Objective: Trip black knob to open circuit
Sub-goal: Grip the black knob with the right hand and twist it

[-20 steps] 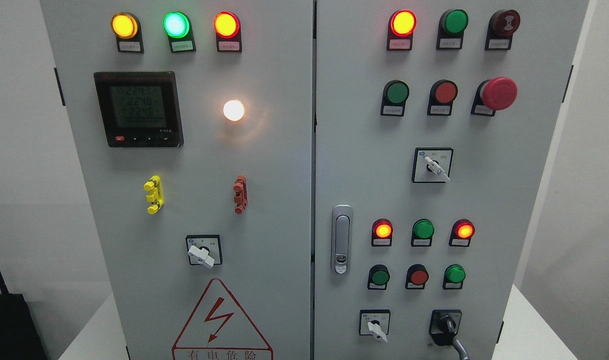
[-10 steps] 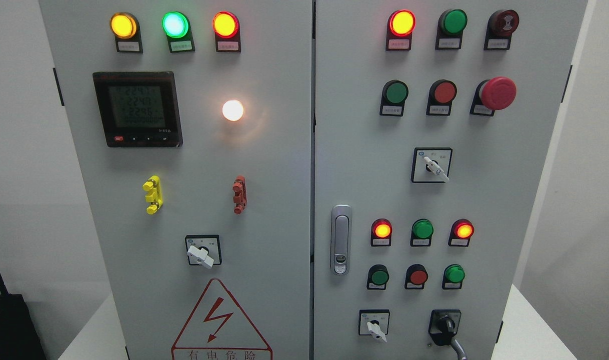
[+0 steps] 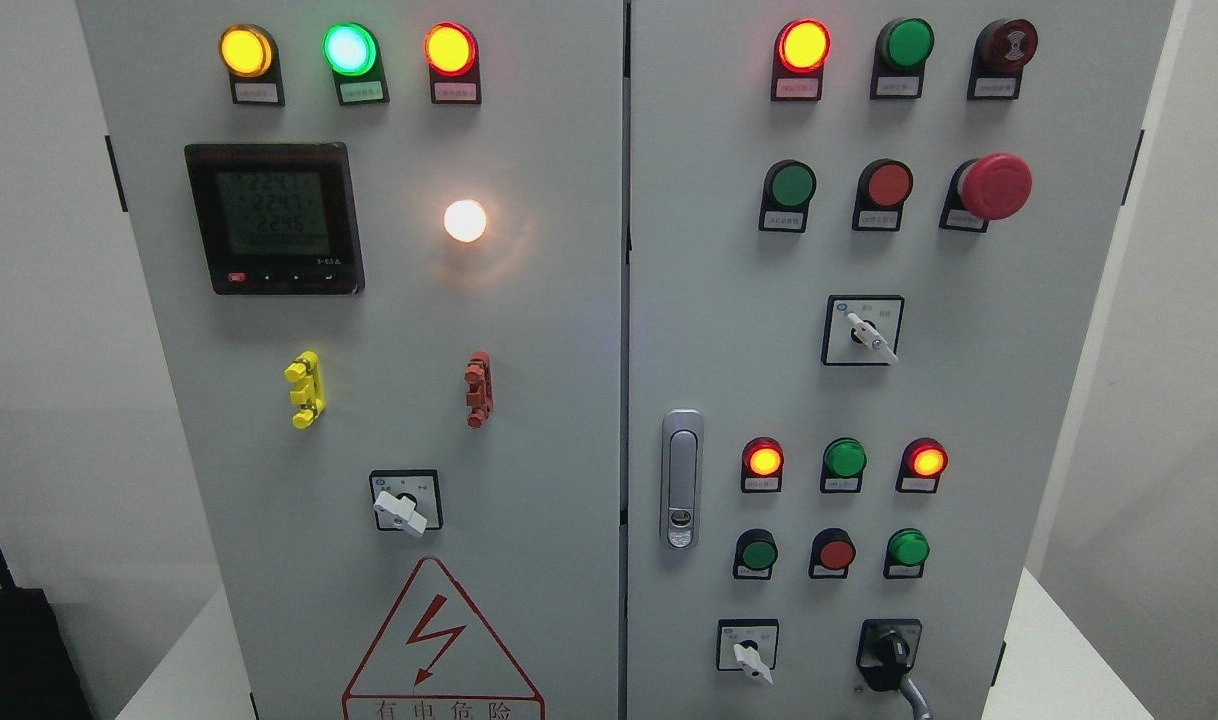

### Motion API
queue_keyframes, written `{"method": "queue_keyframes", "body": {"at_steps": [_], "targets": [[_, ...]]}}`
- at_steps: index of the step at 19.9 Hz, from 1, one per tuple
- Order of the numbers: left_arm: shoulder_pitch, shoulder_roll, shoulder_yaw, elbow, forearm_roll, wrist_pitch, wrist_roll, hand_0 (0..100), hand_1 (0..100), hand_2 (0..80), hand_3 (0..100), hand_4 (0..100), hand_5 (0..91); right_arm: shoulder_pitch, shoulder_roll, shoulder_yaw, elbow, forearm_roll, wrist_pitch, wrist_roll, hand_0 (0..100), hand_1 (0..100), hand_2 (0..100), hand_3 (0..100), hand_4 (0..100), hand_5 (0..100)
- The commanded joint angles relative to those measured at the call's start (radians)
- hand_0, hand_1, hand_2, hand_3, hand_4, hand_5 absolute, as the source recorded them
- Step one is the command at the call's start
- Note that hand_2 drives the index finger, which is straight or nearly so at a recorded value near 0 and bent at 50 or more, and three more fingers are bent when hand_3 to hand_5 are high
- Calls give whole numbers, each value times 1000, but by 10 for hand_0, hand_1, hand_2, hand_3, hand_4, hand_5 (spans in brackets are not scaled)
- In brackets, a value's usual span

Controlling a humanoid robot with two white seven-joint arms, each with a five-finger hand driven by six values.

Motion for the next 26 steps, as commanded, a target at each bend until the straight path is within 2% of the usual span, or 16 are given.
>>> {"method": "queue_keyframes", "body": {"at_steps": [1,8,13,26], "targets": [[-2,0,3,0,2,-3,0,120,389,0,0,0,0,-11,3,28,-38,0,-11,13,0,0,59,1000,1000,1000],[-2,0,3,0,2,-3,0,120,389,0,0,0,0,-9,6,30,-46,-1,-11,13,0,0,60,1000,1000,1000],[-2,0,3,0,2,-3,0,120,389,0,0,0,0,-6,8,53,-50,-1,-11,13,0,0,65,1000,1000,1000],[-2,0,3,0,2,-2,0,120,389,0,0,0,0,-14,8,54,-50,-3,-13,13,0,0,75,1000,1000,1000]]}}
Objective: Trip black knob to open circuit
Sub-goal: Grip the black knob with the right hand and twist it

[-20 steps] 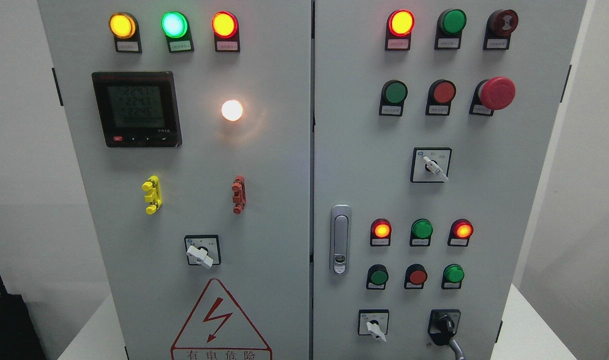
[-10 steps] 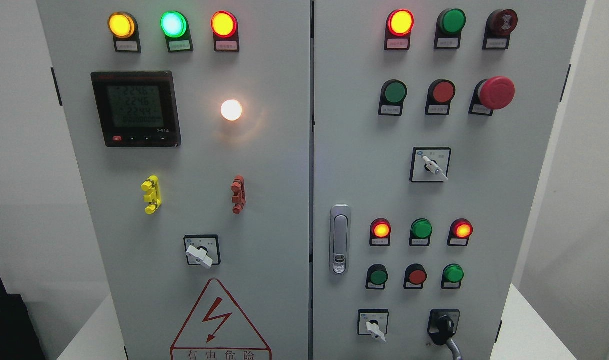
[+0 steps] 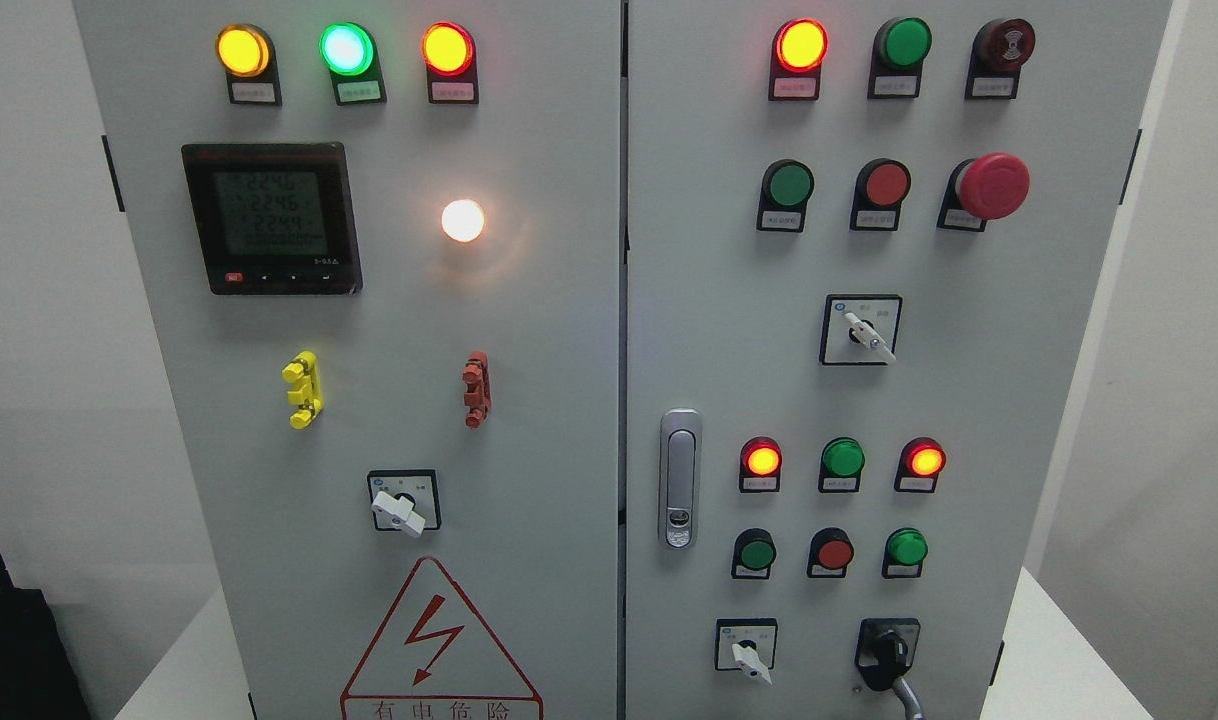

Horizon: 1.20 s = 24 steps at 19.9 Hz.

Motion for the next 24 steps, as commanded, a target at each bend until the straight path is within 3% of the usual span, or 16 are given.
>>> {"method": "queue_keyframes", "body": {"at_steps": [1,24], "targets": [[-2,0,3,0,2,-3,0,120,389,0,0,0,0,-16,6,37,-44,2,-17,23,0,0,76,1000,1000,1000],[-2,0,3,0,2,-3,0,120,389,0,0,0,0,-36,9,66,-44,-20,-15,21,0,0,82,1000,1000,1000]]}}
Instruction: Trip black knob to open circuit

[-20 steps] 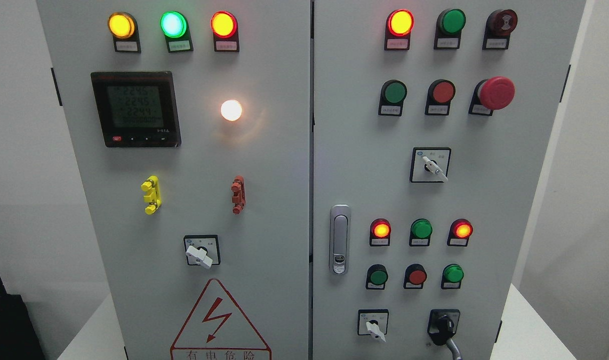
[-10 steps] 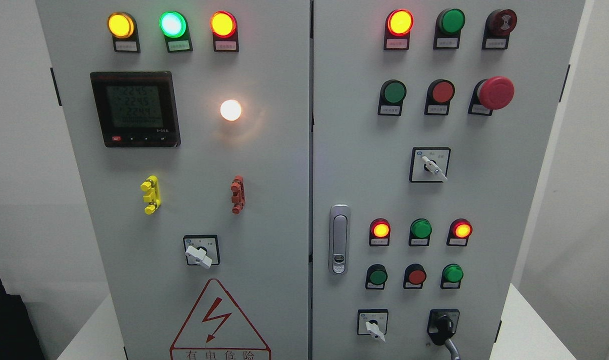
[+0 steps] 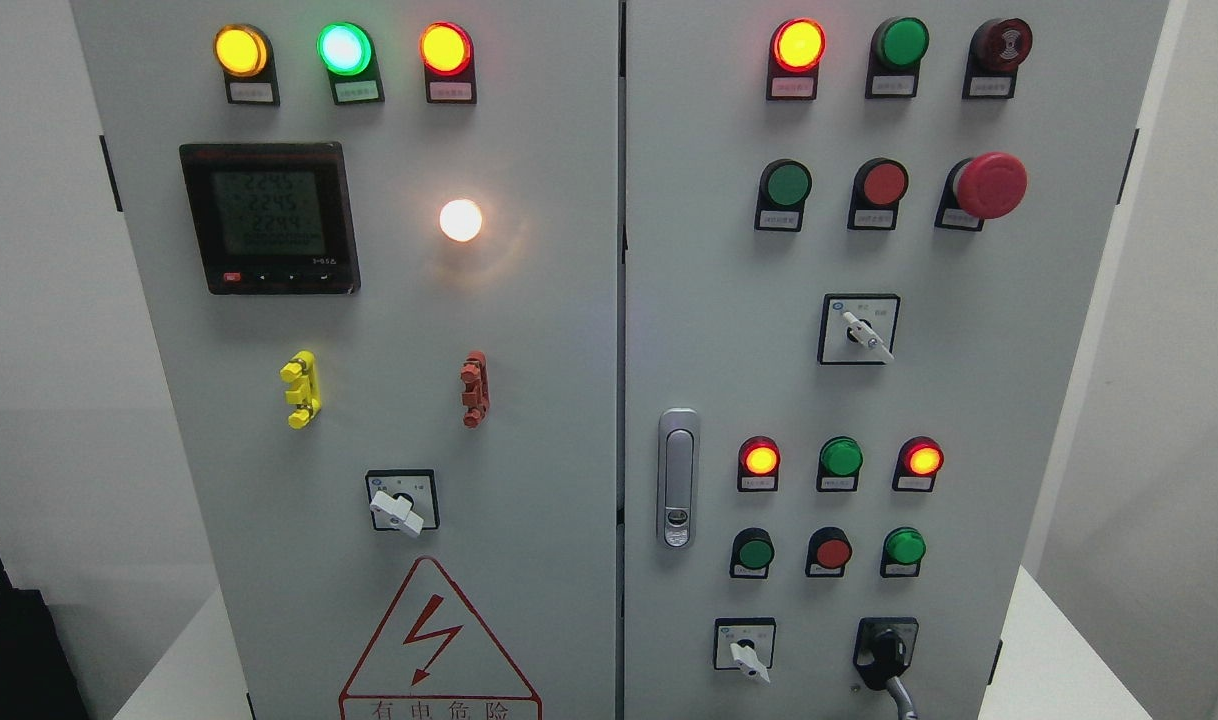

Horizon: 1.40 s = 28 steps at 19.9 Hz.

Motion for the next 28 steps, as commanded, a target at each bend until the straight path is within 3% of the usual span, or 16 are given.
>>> {"method": "queue_keyframes", "body": {"at_steps": [1,28], "targets": [[-2,0,2,0,2,-2,0,120,389,0,0,0,0,-27,8,47,-45,3,-17,30,0,0,82,1000,1000,1000],[-2,0,2,0,2,-3,0,120,389,0,0,0,0,-38,11,63,-45,2,-16,29,0,0,88,1000,1000,1000]]}}
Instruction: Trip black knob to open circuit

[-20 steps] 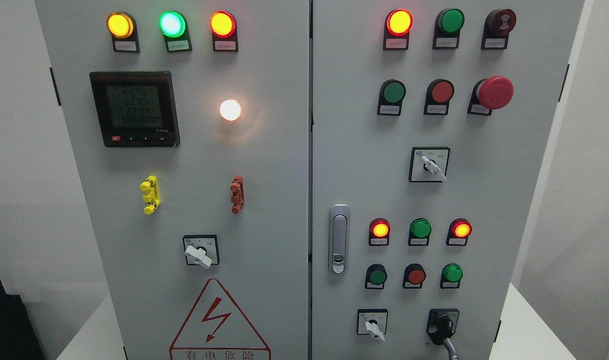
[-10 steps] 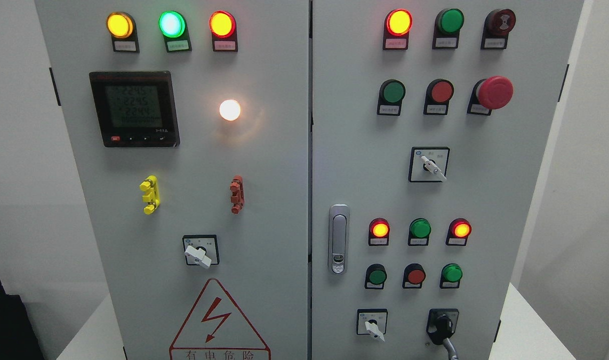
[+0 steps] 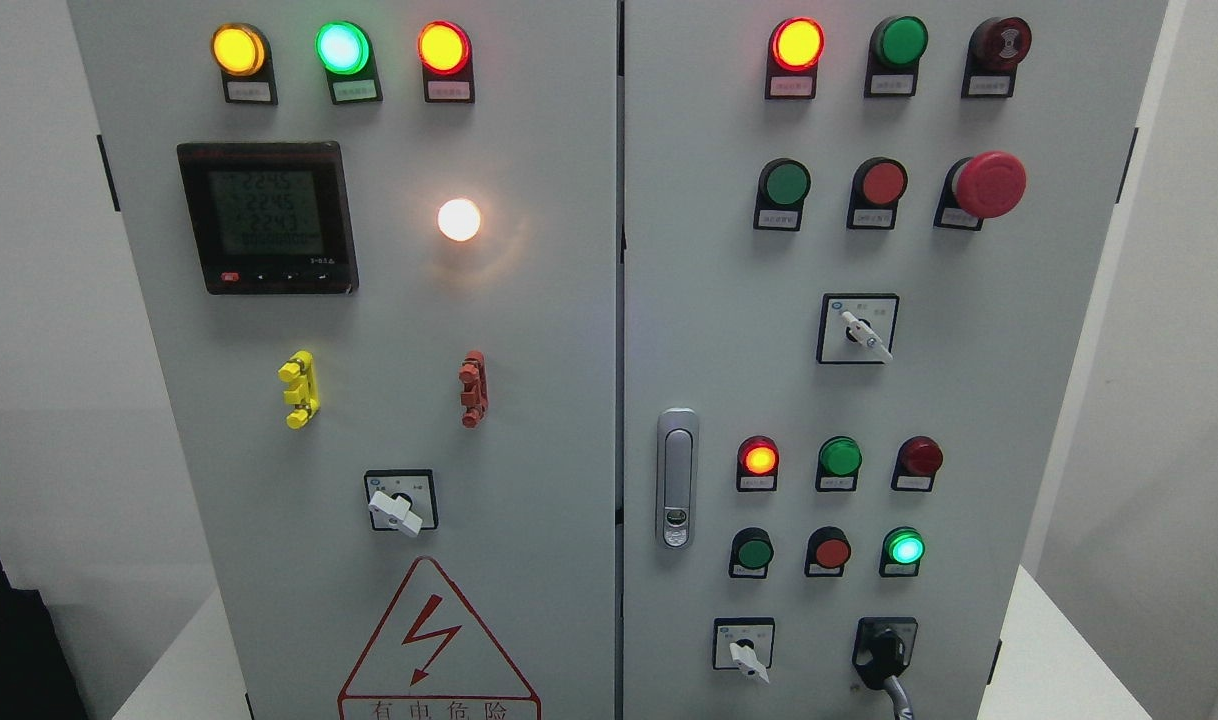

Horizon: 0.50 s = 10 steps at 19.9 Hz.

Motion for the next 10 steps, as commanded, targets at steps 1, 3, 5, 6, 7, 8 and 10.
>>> {"method": "queue_keyframes", "body": {"at_steps": [1,3,5,6,7,8,10], "targets": [[-2,0,2,0,1,-3,0,120,389,0,0,0,0,-32,10,54,-46,4,-21,35,0,0,88,1000,1000,1000],[-2,0,2,0,2,-3,0,120,389,0,0,0,0,-32,10,54,-46,4,-21,34,0,0,88,1000,1000,1000],[-2,0,2,0,2,-2,0,120,389,0,0,0,0,-32,10,54,-46,4,-21,34,0,0,88,1000,1000,1000],[-2,0,2,0,2,-3,0,120,389,0,0,0,0,-32,10,54,-46,4,-21,34,0,0,88,1000,1000,1000],[-2,0,2,0,2,-3,0,120,389,0,0,0,0,-32,10,53,-46,4,-21,34,0,0,88,1000,1000,1000],[-2,0,2,0,2,-3,0,120,389,0,0,0,0,-32,10,53,-46,4,-21,34,0,0,88,1000,1000,1000],[-2,0,2,0,2,-3,0,120,389,0,0,0,0,-33,10,53,-46,4,-21,32,0,0,88,1000,1000,1000]]}}
